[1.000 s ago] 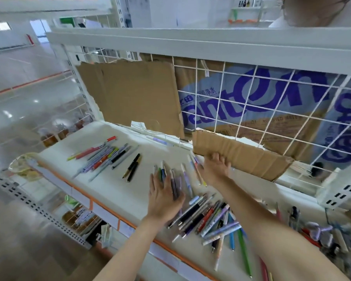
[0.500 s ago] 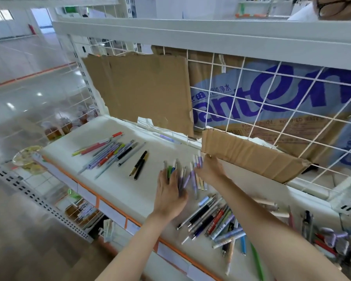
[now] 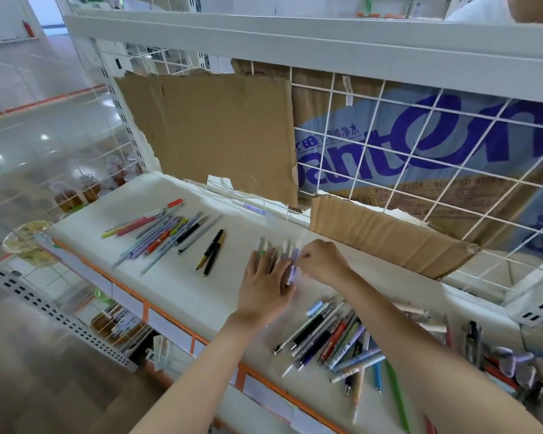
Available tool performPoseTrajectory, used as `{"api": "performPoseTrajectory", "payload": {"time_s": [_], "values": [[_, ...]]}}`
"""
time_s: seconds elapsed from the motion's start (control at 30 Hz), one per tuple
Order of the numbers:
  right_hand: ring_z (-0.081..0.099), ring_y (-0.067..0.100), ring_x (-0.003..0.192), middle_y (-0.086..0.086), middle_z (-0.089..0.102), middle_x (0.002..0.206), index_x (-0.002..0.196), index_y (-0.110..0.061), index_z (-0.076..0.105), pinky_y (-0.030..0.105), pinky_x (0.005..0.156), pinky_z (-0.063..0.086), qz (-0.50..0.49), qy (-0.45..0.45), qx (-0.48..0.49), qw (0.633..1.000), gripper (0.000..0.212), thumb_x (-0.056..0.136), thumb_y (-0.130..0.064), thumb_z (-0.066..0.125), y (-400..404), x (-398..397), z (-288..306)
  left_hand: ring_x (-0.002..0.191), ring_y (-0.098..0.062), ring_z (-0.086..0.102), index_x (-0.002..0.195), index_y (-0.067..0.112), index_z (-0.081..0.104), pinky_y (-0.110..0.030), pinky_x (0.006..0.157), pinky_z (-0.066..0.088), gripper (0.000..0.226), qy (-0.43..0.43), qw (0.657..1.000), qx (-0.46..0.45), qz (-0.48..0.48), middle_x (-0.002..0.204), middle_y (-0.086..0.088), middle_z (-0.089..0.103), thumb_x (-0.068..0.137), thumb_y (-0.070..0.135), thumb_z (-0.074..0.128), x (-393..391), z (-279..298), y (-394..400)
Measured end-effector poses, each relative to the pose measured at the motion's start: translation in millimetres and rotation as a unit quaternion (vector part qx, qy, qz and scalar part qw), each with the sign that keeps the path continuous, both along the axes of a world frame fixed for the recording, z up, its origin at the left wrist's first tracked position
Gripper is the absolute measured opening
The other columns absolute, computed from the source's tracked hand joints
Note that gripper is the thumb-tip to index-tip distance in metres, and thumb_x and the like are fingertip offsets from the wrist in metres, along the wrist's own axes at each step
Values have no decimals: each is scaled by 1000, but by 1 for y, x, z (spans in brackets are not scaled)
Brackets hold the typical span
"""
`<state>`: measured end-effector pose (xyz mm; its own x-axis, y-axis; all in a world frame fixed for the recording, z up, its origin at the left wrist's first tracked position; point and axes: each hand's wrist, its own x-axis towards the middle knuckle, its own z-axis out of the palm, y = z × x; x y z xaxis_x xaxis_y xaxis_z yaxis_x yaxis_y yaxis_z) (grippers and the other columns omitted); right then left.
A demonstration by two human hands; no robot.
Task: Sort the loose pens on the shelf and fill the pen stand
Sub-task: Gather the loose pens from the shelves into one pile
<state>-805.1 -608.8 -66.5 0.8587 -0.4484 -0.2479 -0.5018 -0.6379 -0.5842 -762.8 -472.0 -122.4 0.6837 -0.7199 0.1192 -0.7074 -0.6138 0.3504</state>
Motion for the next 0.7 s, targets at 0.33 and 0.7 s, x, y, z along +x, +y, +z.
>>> {"api": "performPoseTrajectory", "payload": {"time_s": [0.33, 0.7], "values": [[56, 30, 109, 10, 55, 120, 114, -6, 58, 34, 87, 47, 78, -61, -191, 977, 26, 93, -7, 42, -2, 87, -12, 146, -24, -7, 144, 37, 26, -25, 113, -8, 64, 17, 992, 21, -124, 158, 5, 12, 81, 50, 24, -2, -3, 30], [61, 31, 104, 11, 55, 115, 126, -9, 51, 36, 78, 48, 120, 21, -335, 934, 35, 91, -2, 45, 15, 127, -16, 146, -19, -1, 142, 35, 33, -32, 116, 7, 57, -3, 987, -33, -159, 156, 9, 18, 88, 48, 47, -4, -13, 41]]}}
